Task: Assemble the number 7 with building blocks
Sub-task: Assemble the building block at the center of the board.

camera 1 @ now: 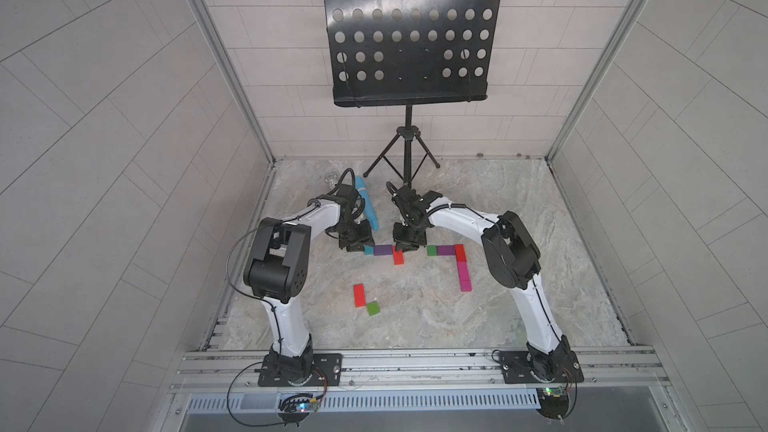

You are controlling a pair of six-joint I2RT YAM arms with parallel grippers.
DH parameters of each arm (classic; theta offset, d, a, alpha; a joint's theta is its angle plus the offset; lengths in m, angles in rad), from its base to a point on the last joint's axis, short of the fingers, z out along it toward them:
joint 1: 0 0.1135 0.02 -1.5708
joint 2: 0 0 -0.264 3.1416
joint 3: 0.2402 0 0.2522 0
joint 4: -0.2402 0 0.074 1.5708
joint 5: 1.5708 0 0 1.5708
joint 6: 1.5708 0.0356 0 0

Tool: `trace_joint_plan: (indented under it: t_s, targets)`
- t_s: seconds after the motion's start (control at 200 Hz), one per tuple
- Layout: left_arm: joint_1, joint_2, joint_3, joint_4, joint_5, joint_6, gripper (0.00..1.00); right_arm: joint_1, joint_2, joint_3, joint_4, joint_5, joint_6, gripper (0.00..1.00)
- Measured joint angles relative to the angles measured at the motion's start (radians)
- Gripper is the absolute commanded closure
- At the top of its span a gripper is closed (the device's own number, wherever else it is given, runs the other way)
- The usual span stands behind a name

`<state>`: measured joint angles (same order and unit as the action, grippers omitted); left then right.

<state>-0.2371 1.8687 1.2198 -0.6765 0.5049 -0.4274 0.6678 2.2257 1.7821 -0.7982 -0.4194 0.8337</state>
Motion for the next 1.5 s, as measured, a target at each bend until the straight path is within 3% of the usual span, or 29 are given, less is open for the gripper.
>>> trace_joint_plan:
  t_s: [0.415,0.6,0.861,1.111,1.501]
  targets:
    - [0.0,0.0,0.0,0.0,0.0,-0.002,0.57,0.0,0.002,0.0,0.002,0.001,0.02,0.72]
    - [0.0,0.0,0.0,-0.001,0.0,-0.002,0.53,0.0,-0.001,0.0,0.002,0.028,0.01,0.57]
    - [0.002,-0.02,0.006,-0.023,-0.018,0.005,0.41,0.007,-0.11,-0.052,0.032,0.08,-0.032,0.5]
    - [0.039,-0.077,0.006,-0.04,-0.009,0.006,0.37,0.042,-0.232,-0.183,0.068,0.107,-0.167,0.47]
    - [0.141,-0.091,0.001,-0.057,0.016,0.01,0.35,0.124,-0.238,-0.25,0.05,0.182,-0.349,0.5]
